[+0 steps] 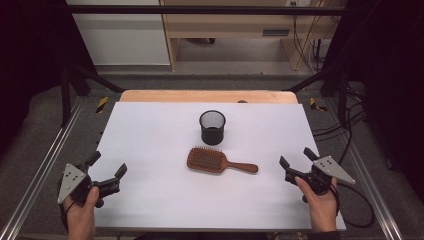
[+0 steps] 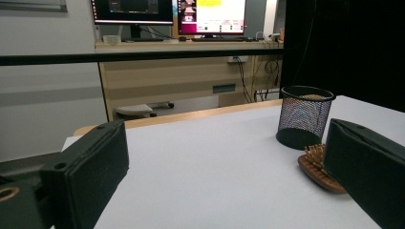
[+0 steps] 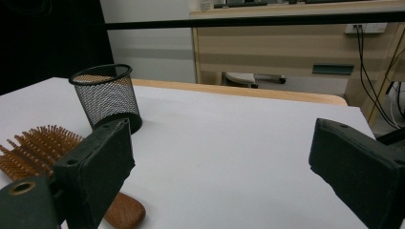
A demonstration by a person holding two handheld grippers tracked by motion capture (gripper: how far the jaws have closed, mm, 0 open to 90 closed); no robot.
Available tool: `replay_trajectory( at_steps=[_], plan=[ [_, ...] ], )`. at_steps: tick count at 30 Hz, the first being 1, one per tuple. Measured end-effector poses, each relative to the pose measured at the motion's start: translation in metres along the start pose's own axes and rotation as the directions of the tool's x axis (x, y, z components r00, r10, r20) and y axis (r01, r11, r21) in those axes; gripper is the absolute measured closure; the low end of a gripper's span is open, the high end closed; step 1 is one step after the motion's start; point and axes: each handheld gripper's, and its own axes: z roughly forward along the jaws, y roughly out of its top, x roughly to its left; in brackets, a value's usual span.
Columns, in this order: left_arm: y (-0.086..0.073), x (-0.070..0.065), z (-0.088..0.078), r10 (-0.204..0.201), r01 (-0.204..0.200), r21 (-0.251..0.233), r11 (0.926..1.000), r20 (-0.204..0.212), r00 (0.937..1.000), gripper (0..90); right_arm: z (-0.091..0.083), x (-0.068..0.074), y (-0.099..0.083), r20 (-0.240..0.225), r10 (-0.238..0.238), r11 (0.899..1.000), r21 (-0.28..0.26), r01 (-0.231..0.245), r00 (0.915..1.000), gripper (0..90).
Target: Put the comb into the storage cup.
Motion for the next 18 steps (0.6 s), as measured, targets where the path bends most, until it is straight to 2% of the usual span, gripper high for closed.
replay_trajectory(
  at_steps=[8, 18],
  plan=[
    [0.0, -0.001, 0.0, 0.004, -0.004, 0.005, 1.0, 0.002, 1.0, 2.1, 0.001, 0.003, 0.002, 0.011, -0.003, 1.0, 0.0, 0.003, 0.9999, 9.7],
    [-0.002, -0.003, 0.0, 0.014, -0.014, 0.018, 0.9997, 0.002, 0.9999, 2.1, 0.006, 0.016, 0.012, 0.007, -0.019, 1.0, 0.013, 0.019, 0.9998, 14.7]
  ],
)
